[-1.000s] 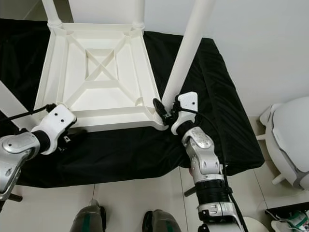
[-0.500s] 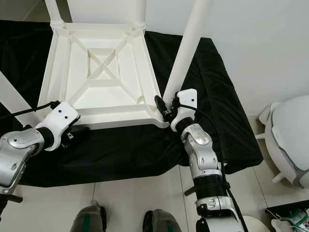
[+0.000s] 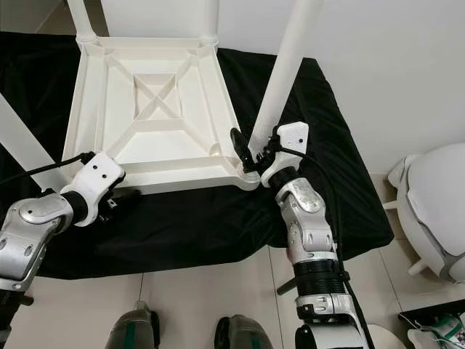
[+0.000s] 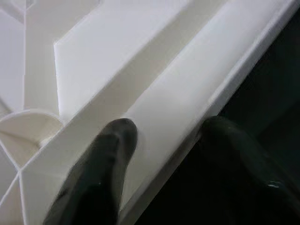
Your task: Building children table
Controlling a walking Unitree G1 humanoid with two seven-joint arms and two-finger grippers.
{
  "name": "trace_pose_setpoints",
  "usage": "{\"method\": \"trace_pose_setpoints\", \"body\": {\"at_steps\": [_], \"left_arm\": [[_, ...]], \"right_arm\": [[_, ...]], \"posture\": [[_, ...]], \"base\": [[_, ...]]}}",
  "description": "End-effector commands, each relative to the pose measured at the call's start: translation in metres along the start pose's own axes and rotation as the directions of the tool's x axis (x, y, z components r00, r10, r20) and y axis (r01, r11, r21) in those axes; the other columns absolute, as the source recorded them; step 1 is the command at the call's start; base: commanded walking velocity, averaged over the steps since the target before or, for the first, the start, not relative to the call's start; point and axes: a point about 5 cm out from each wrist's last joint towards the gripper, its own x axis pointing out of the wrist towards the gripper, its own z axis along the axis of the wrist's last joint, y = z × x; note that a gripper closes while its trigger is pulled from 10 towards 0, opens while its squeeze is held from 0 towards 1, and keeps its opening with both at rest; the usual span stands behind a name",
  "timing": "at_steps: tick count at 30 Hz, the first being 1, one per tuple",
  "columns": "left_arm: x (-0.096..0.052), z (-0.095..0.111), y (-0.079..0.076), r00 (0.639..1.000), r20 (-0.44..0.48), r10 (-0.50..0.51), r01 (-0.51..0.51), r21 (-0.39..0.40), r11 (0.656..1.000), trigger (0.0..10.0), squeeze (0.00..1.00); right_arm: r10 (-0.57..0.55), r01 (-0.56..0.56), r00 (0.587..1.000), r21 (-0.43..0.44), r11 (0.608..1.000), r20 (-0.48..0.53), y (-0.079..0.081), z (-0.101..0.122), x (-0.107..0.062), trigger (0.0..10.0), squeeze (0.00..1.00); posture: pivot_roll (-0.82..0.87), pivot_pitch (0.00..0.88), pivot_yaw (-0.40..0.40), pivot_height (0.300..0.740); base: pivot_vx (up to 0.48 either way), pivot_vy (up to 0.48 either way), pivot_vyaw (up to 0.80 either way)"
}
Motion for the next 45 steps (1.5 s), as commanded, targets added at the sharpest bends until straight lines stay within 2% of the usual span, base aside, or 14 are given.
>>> {"method": "trace_pose_setpoints", "body": {"at_steps": [1, 5, 10, 11, 12, 13, 18, 23, 27, 31, 34, 37, 41, 45], "left_arm": [[-0.003, 0.015, 0.004, 0.995, 0.084, 0.049, -0.049, -0.002, 0.999, 10.0, 1.00], [-0.010, 0.030, -0.009, 0.981, 0.180, -0.070, 0.066, 0.028, 0.997, 10.0, 1.00], [-0.013, 0.034, -0.013, 0.972, 0.210, -0.107, 0.099, 0.050, 0.994, 10.0, 1.00], [-0.015, 0.037, -0.014, 0.966, 0.233, -0.113, 0.103, 0.057, 0.993, 10.0, 0.48], [-0.015, 0.037, -0.014, 0.966, 0.233, -0.113, 0.103, 0.057, 0.993, 10.0, 0.48], [-0.014, 0.040, -0.014, 0.963, 0.248, -0.102, 0.094, 0.047, 0.995, 10.0, 0.00], [-0.007, 0.047, -0.015, 0.958, 0.287, -0.020, 0.022, -0.002, 1.000, 10.0, 0.00], [0.000, 0.052, -0.022, 0.946, 0.315, 0.069, -0.033, -0.118, 0.993, 10.0, 0.00], [0.007, 0.055, -0.043, 0.941, 0.313, 0.127, -0.050, -0.241, 0.969, 10.0, 0.00], [0.010, 0.060, -0.048, 0.935, 0.320, 0.154, -0.063, -0.278, 0.959, 10.0, 0.00], [0.015, 0.075, -0.040, 0.901, 0.315, 0.298, -0.183, -0.346, 0.920, 10.0, 0.00], [0.014, 0.076, -0.018, 0.861, 0.270, 0.431, -0.304, -0.407, 0.861, 10.0, 0.00], [0.013, 0.075, -0.009, 0.825, 0.218, 0.522, -0.379, -0.471, 0.796, 10.0, 0.00], [0.016, 0.071, -0.012, 0.814, 0.176, 0.553, -0.413, -0.495, 0.765, 10.0, 0.00]], "right_arm": [[-0.014, 0.014, 1.000, 0.001, 1.000, 0.010, -0.005, 0.001, -0.003, 10.0, 0.00], [-0.012, 0.012, 1.000, 0.005, 1.000, 0.013, -0.006, 0.001, -0.003, 10.0, 0.00], [-0.008, 0.008, 1.000, 0.001, 1.000, 0.015, -0.007, 0.002, -0.003, 10.0, 0.00], [-0.011, 0.011, 1.000, 0.003, 1.000, 0.020, -0.008, 0.002, -0.003, 10.0, 0.00], [-0.011, 0.011, 1.000, 0.003, 1.000, 0.020, -0.008, 0.002, -0.003, 10.0, 0.00], [-0.016, 0.016, 1.000, 0.004, 1.000, 0.027, -0.008, 0.003, -0.002, 10.0, 0.00], [-0.065, 0.065, 0.996, -0.003, 0.998, 0.054, -0.013, 0.010, -0.001, 10.0, 0.00], [-0.175, 0.177, 0.981, -0.017, 0.984, 0.085, -0.028, 0.017, -0.004, 10.0, 0.00], [-0.261, 0.263, 0.960, -0.014, 0.965, 0.099, -0.036, 0.019, -0.011, 10.0, 0.00], [-0.268, 0.270, 0.958, -0.005, 0.963, 0.102, -0.035, 0.019, -0.012, 10.0, 0.00], [-0.261, 0.261, 0.956, 0.018, 0.965, 0.131, -0.027, 0.026, -0.008, 10.0, 0.00], [-0.182, 0.183, 0.970, 0.007, 0.983, 0.161, -0.020, 0.037, -0.003, 10.0, 0.00], [-0.105, 0.108, 0.981, -0.012, 0.994, 0.164, -0.017, 0.043, 0.000, 10.0, 0.00], [-0.076, 0.081, 0.986, -0.027, 0.996, 0.150, -0.017, 0.045, 0.002, 10.0, 0.00]], "posture": [[-0.01, 0.050, -0.094, 0.740], [-0.01, 0.045, -0.096, 0.740], [0.00, 0.041, -0.096, 0.740], [0.00, 0.036, -0.095, 0.740], [0.00, 0.036, -0.095, 0.740], [0.00, 0.033, -0.096, 0.740], [0.00, 0.029, -0.097, 0.740], [0.00, 0.026, -0.094, 0.740], [-0.01, 0.022, -0.085, 0.740], [-0.01, 0.019, -0.081, 0.740], [-0.01, 0.020, -0.078, 0.740], [-0.02, 0.028, -0.072, 0.740], [-0.02, 0.035, -0.070, 0.740], [-0.03, 0.043, -0.075, 0.740]], "base": [[0.000, 0.000, 0.00], [0.000, 0.000, 0.00], [0.000, 0.000, 0.00], [0.000, 0.000, 0.00], [0.000, 0.000, 0.00], [0.000, 0.000, 0.00], [0.000, 0.000, 0.00], [0.000, 0.000, 0.00], [0.000, 0.000, 0.00], [0.000, 0.000, 0.00], [0.000, 0.000, 0.00], [0.000, 0.000, 0.00], [0.000, 0.000, 0.00], [0.000, 0.000, 0.00]]}}
